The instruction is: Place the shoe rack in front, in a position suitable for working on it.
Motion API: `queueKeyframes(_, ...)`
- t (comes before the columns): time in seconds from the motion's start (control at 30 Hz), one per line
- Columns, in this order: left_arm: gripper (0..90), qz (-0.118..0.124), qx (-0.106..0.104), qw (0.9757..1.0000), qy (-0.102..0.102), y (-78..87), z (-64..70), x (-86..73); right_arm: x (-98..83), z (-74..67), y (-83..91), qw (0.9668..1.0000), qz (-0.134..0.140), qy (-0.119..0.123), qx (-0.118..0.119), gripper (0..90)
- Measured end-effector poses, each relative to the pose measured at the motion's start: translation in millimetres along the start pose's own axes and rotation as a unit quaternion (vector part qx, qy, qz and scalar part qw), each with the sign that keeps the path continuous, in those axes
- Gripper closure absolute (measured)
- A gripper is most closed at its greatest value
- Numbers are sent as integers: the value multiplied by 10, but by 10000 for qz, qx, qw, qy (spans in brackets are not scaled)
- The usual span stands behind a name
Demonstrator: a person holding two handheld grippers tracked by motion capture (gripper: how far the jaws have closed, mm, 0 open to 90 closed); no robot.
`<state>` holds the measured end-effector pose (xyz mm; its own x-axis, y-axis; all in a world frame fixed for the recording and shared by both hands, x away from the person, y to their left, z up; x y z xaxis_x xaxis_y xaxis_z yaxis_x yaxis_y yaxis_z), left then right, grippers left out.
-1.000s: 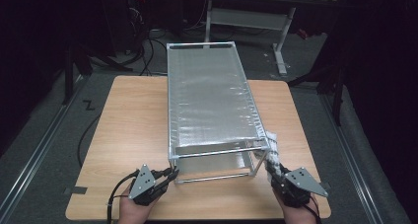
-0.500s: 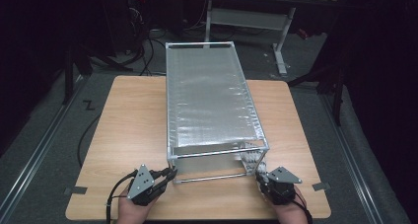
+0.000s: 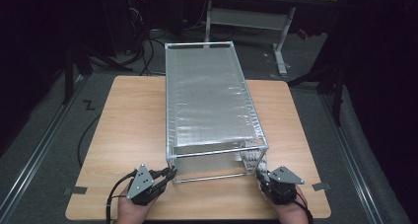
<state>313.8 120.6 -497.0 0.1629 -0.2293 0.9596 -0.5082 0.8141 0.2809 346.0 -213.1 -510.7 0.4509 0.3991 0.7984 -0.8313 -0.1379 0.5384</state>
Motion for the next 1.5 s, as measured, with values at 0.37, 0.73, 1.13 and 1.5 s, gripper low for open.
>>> queueKeyframes(0.37, 800, -8, 0, 10000, -14, 0, 0, 0, 295, 102, 347, 9975, 685, -124, -137, 728)
queueKeyframes(0.73, 800, -7, -10, 10000, -31, -6, 7, 1, 466, 142, 590, 9929, 1126, -285, -240, 720)
queueKeyframes(1.13, 801, -12, -14, 10000, -28, -7, 9, 2, 116, 12, 170, 9995, 298, -68, -1, 723)
queueKeyframes(1.5, 801, -10, -17, 10000, -24, -7, 10, 1, -205, -101, -150, 9985, -460, 207, 213, 722)
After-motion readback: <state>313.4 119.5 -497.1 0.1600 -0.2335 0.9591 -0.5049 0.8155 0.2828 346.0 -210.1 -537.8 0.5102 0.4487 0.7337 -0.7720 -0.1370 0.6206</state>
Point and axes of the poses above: each handheld gripper's, and its own axes: y roughly backward along the jaws, x roughly out of its top, z roughly to its right, the point moved 7 cm from there along -y, roughly forward along the jaws, and after that the axes turned 14 degrees about -x, right-handed, at the moved point
